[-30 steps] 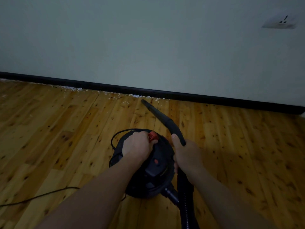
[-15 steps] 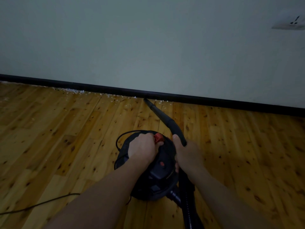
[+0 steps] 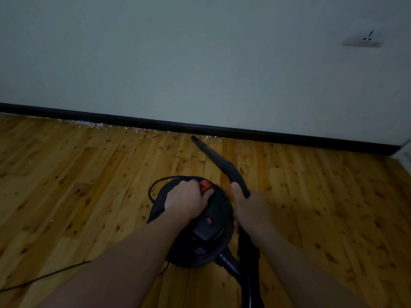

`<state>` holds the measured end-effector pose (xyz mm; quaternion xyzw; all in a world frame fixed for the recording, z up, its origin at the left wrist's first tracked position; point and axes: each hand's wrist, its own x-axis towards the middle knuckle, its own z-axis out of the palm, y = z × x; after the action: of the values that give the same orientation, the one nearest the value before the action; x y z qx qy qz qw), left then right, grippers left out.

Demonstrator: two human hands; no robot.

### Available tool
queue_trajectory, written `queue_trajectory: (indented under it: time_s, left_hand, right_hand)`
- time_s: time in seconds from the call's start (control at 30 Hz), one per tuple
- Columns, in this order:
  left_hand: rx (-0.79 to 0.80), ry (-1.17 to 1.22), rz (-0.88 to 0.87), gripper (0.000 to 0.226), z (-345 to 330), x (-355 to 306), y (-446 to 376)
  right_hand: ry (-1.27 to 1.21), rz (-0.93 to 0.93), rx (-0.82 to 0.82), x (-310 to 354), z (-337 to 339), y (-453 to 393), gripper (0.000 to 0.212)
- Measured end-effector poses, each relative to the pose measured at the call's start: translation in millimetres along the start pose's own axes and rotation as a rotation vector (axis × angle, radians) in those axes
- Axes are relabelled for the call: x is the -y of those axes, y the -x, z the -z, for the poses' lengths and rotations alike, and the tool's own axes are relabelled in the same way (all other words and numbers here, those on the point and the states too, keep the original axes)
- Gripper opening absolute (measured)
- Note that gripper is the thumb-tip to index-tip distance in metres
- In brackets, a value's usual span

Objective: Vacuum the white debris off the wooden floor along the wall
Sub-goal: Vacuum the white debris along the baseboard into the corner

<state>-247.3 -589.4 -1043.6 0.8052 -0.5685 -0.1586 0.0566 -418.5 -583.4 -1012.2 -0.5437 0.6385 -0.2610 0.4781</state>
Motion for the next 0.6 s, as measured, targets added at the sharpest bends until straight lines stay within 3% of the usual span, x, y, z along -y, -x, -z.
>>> queue_trajectory:
  time_s: [0.6]
  left_hand:
    - [0.003, 0.019, -0.046, 0.052, -10.3, -8.6, 1.0]
  right_hand:
    - [0.043, 0.024, -0.080, -3.4, 24.9, 13.7, 0.051]
